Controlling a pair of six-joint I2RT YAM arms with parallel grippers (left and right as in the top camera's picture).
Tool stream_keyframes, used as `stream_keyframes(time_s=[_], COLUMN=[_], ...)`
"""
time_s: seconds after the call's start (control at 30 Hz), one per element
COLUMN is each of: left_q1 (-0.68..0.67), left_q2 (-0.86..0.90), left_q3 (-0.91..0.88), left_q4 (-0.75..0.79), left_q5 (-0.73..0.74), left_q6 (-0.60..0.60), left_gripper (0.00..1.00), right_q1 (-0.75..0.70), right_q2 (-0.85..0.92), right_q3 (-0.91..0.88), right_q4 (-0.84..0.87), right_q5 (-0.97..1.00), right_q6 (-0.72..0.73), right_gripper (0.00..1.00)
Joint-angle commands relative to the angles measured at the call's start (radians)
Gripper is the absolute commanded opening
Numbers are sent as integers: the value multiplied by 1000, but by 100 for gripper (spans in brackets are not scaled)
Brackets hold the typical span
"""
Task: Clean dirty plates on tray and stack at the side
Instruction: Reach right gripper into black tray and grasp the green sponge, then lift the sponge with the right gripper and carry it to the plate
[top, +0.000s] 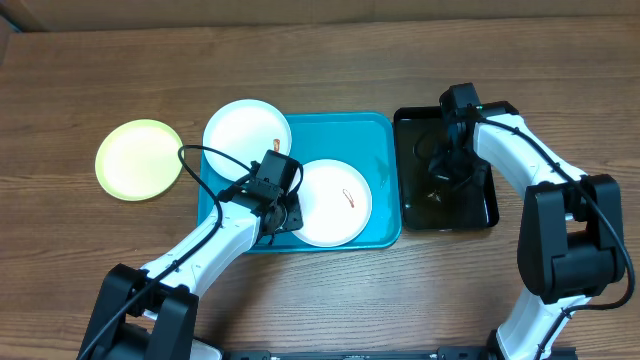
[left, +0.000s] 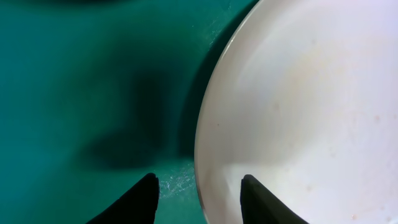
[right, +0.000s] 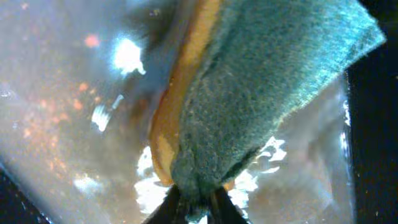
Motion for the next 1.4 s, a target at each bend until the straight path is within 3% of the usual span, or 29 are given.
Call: stream_keyframes(time_s=[0.0, 0.03, 0.07, 0.53, 0.57, 0.67, 0.73, 0.8, 0.9, 1.1, 1.27, 1.37], left_q1=[-6, -6, -6, -6, -6, -6, -6, -6, -6, -6, -6, -6], left_q2=[11, 11, 11, 11, 11, 11, 11, 11, 11, 11, 11, 11], left_q3=[-5, -5, -5, -5, -5, -5, -5, -5, -5, -5, -5, -5], left_q4=[-7, -11, -13, -13, -14, -13, -12, -8, -1, 32, 47, 59], left_q5=[8, 8, 8, 8, 8, 8, 8, 8, 0, -10, -26, -29], left_q6=[-2, -2, -2, -2, -2, -2, -2, -2, -2, -2, -2, -2], left_gripper=[46, 47, 48, 51, 51, 48, 49, 52, 53, 54, 50, 51], right_q1=[3, -1, -6, -45, -45, -45, -45, -45, -45, -45, -45, -42], right_q2=[-15, -15, -15, -15, -15, -15, -15, -15, -15, -18, -21, -21], right_q3=[-3, -2, -1, -5, -5, -5, -12, -29, -82, -91, -31, -28], right_q4=[14, 21, 32, 140, 142, 140, 142, 153, 210, 239, 189, 188], right_q5=[-12, -11, -11, 36, 36, 36, 36, 36, 29, 21, 21, 21], right_q6=[21, 21, 21, 18, 17, 18, 18, 18, 22, 14, 13, 13], right_gripper=[85, 98, 100, 100, 98, 73, 64, 67, 82, 74, 74, 42])
